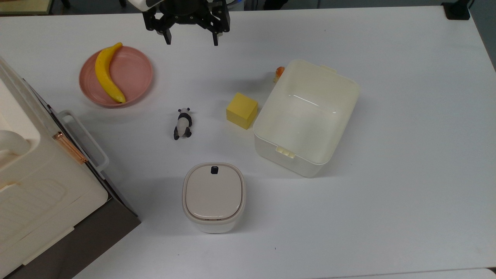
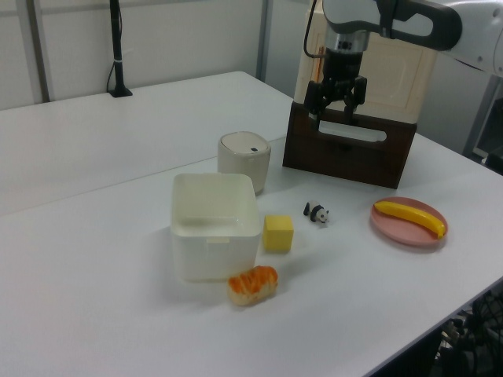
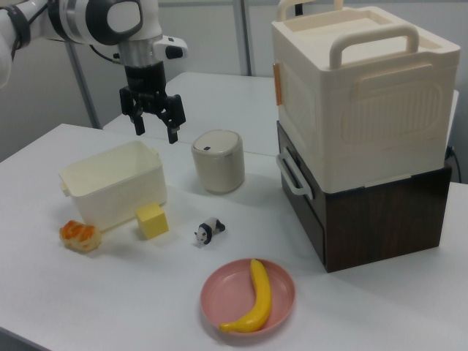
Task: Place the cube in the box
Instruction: 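Move the gripper over the yellow cube and lower it around the cube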
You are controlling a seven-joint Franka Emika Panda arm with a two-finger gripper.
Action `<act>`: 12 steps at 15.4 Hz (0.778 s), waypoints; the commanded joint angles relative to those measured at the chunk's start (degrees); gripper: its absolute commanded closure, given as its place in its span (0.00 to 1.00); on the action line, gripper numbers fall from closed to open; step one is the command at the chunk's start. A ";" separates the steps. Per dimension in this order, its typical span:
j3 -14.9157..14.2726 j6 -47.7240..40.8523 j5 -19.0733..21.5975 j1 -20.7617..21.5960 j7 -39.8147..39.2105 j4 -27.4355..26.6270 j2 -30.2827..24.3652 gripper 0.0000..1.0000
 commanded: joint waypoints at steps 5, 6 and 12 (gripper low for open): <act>-0.06 -0.03 0.86 0.82 0.08 -3.60 -1.17 0.00; -0.06 0.06 0.86 0.83 -3.06 -4.30 -1.34 0.00; -0.23 2.69 0.16 2.14 -27.38 -9.22 -1.26 0.00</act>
